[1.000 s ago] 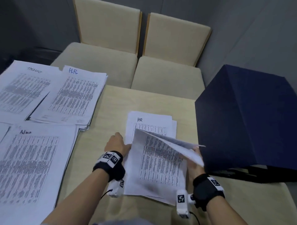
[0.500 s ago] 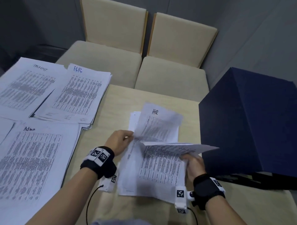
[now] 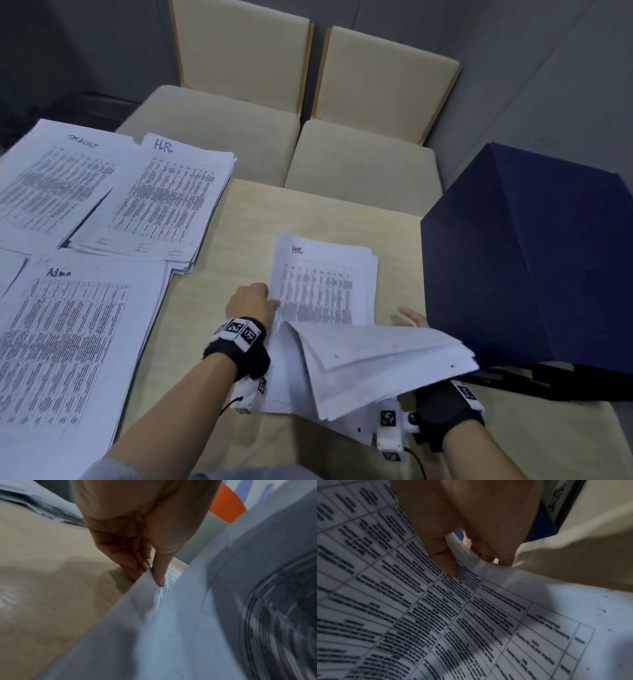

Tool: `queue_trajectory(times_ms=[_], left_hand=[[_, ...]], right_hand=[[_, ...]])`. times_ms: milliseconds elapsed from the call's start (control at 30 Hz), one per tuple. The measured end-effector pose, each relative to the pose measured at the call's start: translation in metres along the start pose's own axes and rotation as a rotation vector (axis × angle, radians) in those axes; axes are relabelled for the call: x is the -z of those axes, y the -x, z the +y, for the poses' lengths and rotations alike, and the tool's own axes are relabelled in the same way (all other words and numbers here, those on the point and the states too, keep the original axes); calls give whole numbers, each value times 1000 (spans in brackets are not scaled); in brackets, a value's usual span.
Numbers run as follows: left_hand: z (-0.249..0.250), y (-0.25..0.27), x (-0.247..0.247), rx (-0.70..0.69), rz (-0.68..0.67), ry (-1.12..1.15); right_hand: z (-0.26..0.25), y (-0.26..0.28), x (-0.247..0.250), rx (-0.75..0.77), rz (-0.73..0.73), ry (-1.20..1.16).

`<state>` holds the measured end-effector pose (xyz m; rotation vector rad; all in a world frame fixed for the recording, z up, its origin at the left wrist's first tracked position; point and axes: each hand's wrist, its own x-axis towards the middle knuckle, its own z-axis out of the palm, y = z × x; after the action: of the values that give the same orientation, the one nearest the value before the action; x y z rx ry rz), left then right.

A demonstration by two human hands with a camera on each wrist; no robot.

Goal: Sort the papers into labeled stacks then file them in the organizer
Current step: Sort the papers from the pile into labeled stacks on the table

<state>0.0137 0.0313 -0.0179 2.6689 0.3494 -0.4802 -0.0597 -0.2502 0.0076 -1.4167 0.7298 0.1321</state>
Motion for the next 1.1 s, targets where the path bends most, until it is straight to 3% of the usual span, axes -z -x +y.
queue_trajectory(times_ms=[100,233,300,400,467,500,567,667,767,933,1100], left_hand=[[0,-7,20,-26,39,-180],[-1,-9,41,-151,42,-335],[-8,-11,40,-288,30,-161],[-20,-8,34,-446,-141,450],[-19,1,36,-443,-312,755],[-17,5,36,-412,-372,785],[-12,6,31,-339,-343,627],[-13,-1,17,-148,-36,195],[-12,-2,7,30,-58,60],[-8,0,8,-42,30,-81],[-8,8,33,-189,13,-339]], right_hand=[[7,-10,4,-18,-74,195],[15,-5,-2,-107,-57,214],[15,1,-6,-110,-3,64],[10,6,-17,-55,34,-160],[6,3,-21,-22,60,-174],[1,5,-23,-30,81,-178],[-3,9,-23,-20,80,-135],[-1,9,-22,-19,68,-19],[2,6,-17,5,109,-8],[6,3,-11,-40,79,1],[13,0,-13,-84,71,-15]])
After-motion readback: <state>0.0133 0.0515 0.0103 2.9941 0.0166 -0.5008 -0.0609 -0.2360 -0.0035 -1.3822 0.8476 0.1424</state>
